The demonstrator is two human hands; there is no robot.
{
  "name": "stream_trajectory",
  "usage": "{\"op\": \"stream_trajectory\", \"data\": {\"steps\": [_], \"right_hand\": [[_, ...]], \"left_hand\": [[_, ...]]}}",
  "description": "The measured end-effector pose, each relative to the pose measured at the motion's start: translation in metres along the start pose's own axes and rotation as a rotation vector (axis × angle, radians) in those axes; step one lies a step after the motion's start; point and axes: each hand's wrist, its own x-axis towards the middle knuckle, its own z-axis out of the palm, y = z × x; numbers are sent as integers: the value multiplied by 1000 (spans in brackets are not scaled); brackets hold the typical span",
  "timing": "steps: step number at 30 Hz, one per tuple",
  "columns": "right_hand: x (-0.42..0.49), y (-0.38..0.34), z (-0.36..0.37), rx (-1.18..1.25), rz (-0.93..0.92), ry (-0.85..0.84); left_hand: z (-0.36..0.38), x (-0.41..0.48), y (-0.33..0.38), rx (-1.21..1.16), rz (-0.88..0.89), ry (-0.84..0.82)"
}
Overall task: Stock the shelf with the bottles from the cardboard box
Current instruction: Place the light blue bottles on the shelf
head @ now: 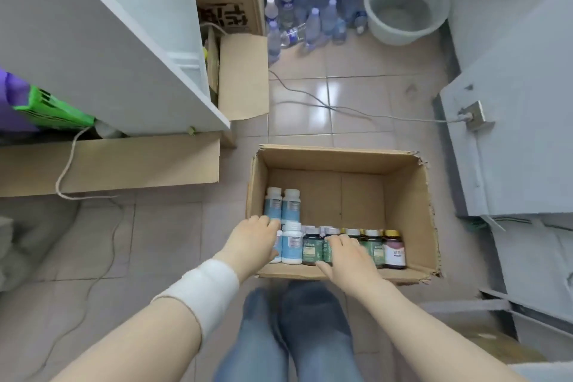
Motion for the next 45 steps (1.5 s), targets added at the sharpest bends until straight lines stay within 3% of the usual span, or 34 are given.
{"op": "stream_trajectory", "data": {"steps": [7,15,19,24,35,40,45], "right_hand": [[104,5,44,93,-101,-64],[148,1,69,144,-106,-218],[154,2,74,259,-62,-214],[148,8,77,389,-39,-145],[102,22,49,832,-57,176],[35,44,-10,1172,59,369],[-46,48,-55,1306,193,605]], "left_hand": [[48,92,-13,133,13,-144],[73,149,-17,274,51,-329],[72,160,-24,169,51,-391],[62,157,-24,-93,-96,-458],[3,102,-27,-478,-180,-55],[-62,61,-21,-791,-33,70],[-123,23,7,-1073,205,165]]}}
